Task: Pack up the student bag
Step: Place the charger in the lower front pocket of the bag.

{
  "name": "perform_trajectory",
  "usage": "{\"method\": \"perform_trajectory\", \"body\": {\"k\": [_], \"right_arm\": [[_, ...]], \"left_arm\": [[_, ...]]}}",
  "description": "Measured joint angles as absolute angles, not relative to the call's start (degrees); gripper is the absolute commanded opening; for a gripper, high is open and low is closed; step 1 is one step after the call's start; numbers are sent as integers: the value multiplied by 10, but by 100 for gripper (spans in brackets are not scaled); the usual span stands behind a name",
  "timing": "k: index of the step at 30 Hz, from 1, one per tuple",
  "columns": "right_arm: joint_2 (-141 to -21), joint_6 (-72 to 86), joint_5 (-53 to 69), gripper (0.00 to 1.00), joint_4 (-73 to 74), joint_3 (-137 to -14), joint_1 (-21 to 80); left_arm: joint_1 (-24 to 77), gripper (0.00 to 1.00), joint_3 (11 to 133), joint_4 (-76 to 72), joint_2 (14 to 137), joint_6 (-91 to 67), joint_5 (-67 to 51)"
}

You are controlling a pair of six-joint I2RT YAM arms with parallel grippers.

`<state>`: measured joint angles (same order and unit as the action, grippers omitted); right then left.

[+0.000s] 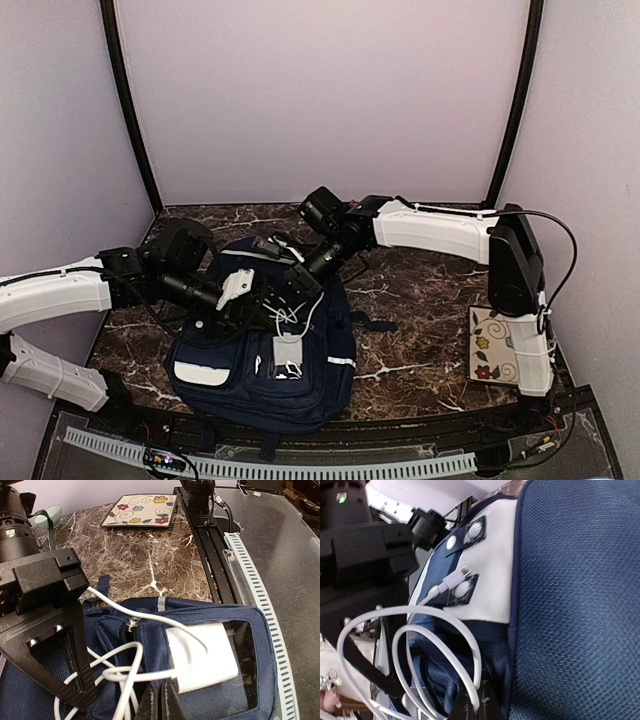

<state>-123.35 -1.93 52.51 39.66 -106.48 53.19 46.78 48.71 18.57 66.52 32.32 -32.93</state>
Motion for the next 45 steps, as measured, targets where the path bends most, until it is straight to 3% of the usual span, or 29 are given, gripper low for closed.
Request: {"method": "perform_trajectory", "body": {"k": [11,21,24,27,31,35,45], "right_arm": [[-1271,-293,591,0,610,-1141,539],[-1346,-347,648,0,702,-1218,542],[-1345,-346,653,22,698,-1212,542],[-1329,-328,661,36,685,-1190,542],[-1271,-247,622,42,599,-1129,544],[-1223,-143,556,54,512,-1091,540],[-1146,-43,421,57,413,-1058,502]], "left_arm": [[468,0,491,195,671,321,-354],[468,0,494,194,672,293,-375],[468,0,494,193,672,291,-372],[468,0,493,194,672,291,-367],[468,0,474,168,659,285,-364],[464,0,446,144,627,277,-347],[458,0,424,129,609,264,-333]]}}
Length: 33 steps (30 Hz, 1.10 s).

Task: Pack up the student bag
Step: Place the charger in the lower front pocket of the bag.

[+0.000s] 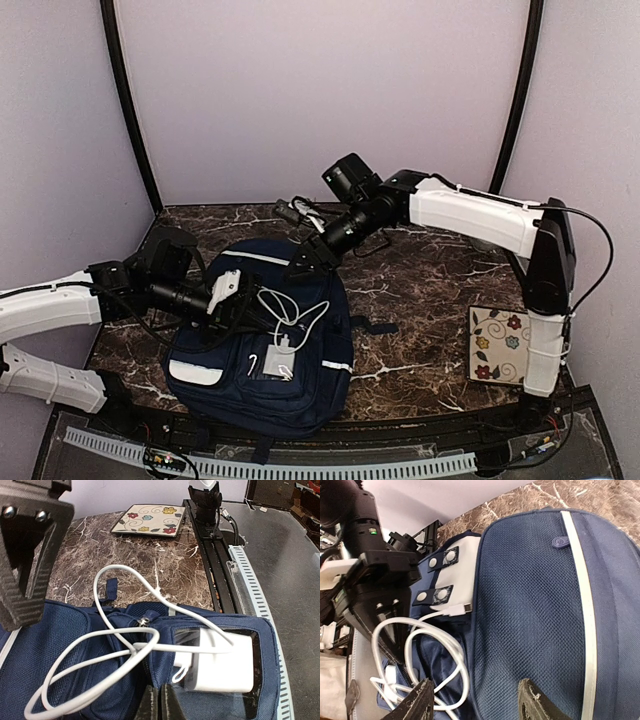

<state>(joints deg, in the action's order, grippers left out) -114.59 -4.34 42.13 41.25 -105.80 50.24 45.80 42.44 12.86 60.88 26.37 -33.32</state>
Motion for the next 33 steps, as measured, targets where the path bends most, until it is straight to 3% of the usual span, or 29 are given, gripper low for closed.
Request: {"method": "perform_trajectory", "body": {"k": [7,12,18,20,28,33], "right_arm": [[-1010,38,372,56,238,-872,566],[-987,94,331,52,134,-807,611],[-1018,125,284,10,103,-811,609],[-1030,131,274,5,109,-817,607],[-1085,114,336,0,161,-860,588],[-1143,-23,430,0,268,-933,583]], "left_arm": [[458,0,422,120,609,256,-332],[458,0,422,120,609,256,-331],[458,0,422,120,606,253,-329],[458,0,422,120,605,253,-328],[458,0,422,120,601,259,-324],[459,0,424,128,602,270,-329]]}}
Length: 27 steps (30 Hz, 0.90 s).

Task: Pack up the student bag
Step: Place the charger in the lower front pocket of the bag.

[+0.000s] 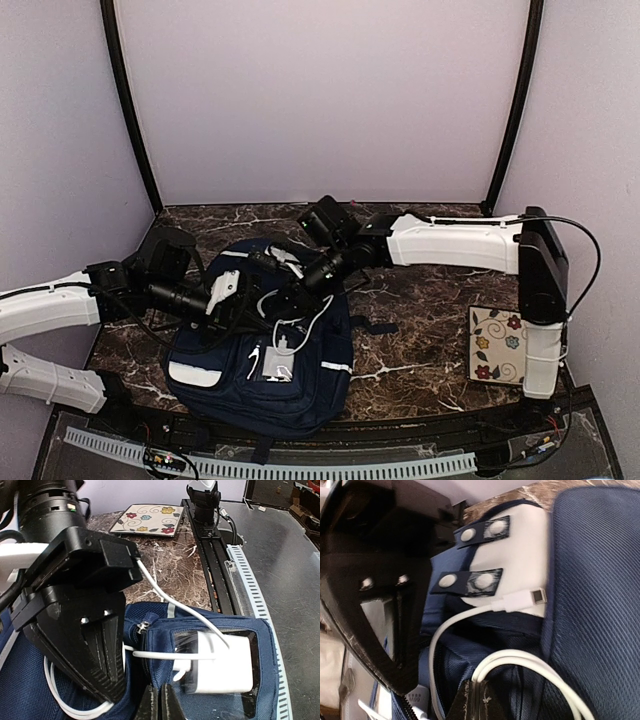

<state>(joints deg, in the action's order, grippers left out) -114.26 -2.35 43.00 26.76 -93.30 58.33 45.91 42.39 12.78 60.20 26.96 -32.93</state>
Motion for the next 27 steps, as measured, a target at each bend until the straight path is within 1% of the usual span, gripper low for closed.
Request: {"method": "perform_trajectory", "body": {"k": [5,7,8,10,13,15,20,23,27], "right_arm": [[-1208,-223,481,0,442,-1053,582],[-1224,-280,513,1,492,-1076,584],[-1230,-307,536,8,519,-1081,587],[-1239,-324,551,18,530,-1082,595],[-1235,-270,552,28,490,-1065,597],[-1218,-222,534,31,455,-1044,597],[-1141,-114,457,43,365,-971,593],[-1107,-83,415,50,353,-956,585],[-1074,-60,392,56,348,-956,573]], "left_arm": [[461,0,431,148,607,277,-336],[461,0,431,150,608,277,-334],[461,0,431,150,608,277,-333],[464,0,431,152,608,277,-336],[467,0,431,154,607,276,-340],[467,0,431,152,605,276,-344],[463,0,424,139,589,275,-340],[458,0,416,137,580,272,-334],[457,0,414,137,580,271,-331]]}}
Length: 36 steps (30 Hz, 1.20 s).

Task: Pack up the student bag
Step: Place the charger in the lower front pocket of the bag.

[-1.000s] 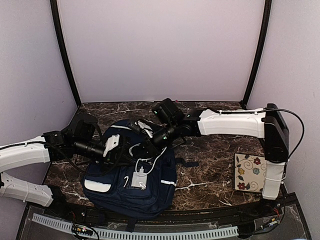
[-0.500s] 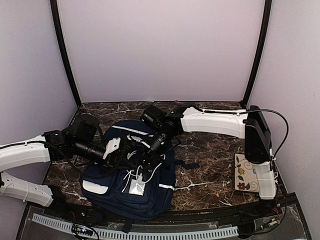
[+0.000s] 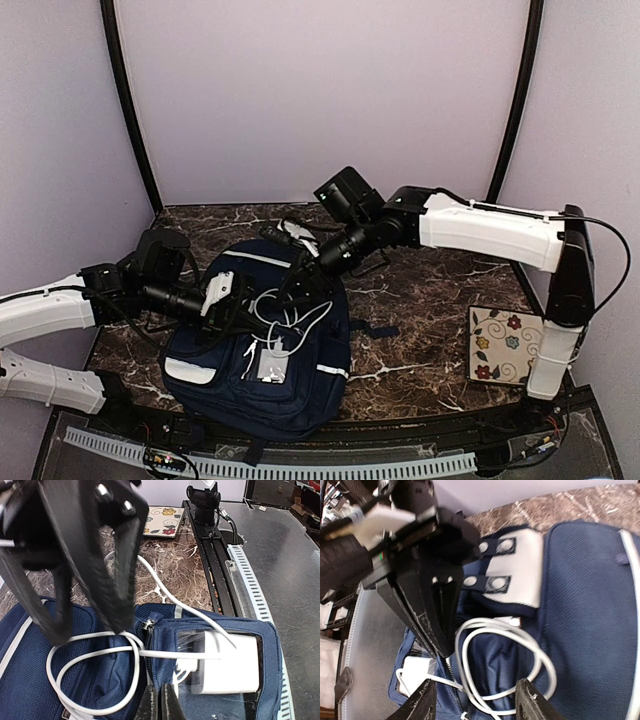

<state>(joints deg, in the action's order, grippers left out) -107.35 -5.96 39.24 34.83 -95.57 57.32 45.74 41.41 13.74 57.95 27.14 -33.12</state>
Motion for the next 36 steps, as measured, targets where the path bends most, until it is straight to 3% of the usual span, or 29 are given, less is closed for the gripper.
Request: {"method": "perform_trajectory", "body": {"k": [7,8,13,18,23,33,36], "right_arm": [[-1095,21,353,55,303,-972,528],[-1109,26,356,51,296,-976,522],[-1156,30,399,12,289,-976,543],[-1151,9,455,0,268,-960,568],[-1154,-56,493,0,319,-959,585],[-1265,-194,536,0,490,-1108,612],[-1279,-171,550,19,495,-1122,609]], "left_arm": [[456,0,414,137,580,269,-329],[456,0,414,137,580,268,-329],[456,0,414,138,579,268,-326],[456,0,414,142,580,267,-324],[456,0,414,147,580,268,-323],[456,0,421,150,592,269,-358],[455,0,422,147,592,270,-362]]}}
